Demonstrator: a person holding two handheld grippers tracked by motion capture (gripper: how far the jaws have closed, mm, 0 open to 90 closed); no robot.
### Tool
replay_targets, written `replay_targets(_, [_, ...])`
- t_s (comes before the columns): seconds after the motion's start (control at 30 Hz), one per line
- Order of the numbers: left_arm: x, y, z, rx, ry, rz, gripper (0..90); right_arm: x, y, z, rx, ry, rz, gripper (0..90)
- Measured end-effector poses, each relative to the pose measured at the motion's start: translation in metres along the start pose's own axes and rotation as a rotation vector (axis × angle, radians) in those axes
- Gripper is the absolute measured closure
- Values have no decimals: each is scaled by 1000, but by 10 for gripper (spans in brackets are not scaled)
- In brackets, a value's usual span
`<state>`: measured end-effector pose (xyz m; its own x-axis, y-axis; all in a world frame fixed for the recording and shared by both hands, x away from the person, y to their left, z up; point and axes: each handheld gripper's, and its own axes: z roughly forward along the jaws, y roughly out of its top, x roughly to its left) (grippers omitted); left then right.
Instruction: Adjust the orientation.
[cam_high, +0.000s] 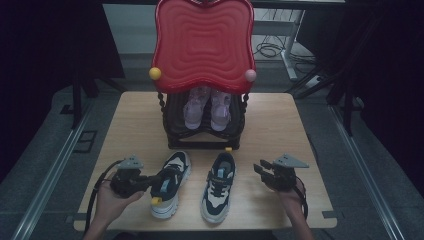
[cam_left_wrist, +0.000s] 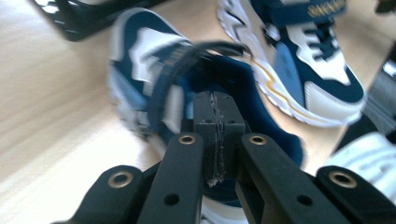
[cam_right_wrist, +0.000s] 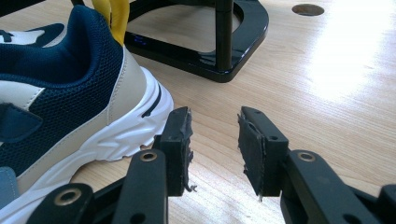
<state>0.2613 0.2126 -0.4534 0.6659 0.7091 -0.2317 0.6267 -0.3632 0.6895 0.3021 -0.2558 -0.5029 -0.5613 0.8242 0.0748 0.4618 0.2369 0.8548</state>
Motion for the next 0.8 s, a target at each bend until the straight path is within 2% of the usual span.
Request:
replay_targets(0.03, [6,0,0,-8,2,-13,892,0,0,0,0,1,1,631])
replay_targets(0.07, [12,0,0,-19,-20,-35,886,0,0,0,0,0,1,631])
replay_targets(0.1, [17,1,0,-28,-13,-46,893,-1,0,0,0,-1,2,631])
replay_targets(0.13, [24,2,3,-27,18,-50,894,-1,0,0,1,-2,2,631])
replay_targets(0.17, [26,2,3,-37,13,-57,894,-1,0,0,1,-2,2,631])
replay_targets(0.27, [29,4,7,-33,36,-56,896,-1,-1,1,2,-2,2,631])
replay_targets(0.4, [38,6,24,8,55,-62,898,0,-1,2,7,1,1,631])
replay_targets(0.47, [43,7,39,37,40,-68,898,0,-1,2,6,2,0,631])
replay_targets(0.6, [46,8,49,43,23,-75,898,0,-1,2,6,4,-1,631])
replay_targets(0.8, [47,11,55,36,11,-80,899,0,-2,2,11,3,-1,631])
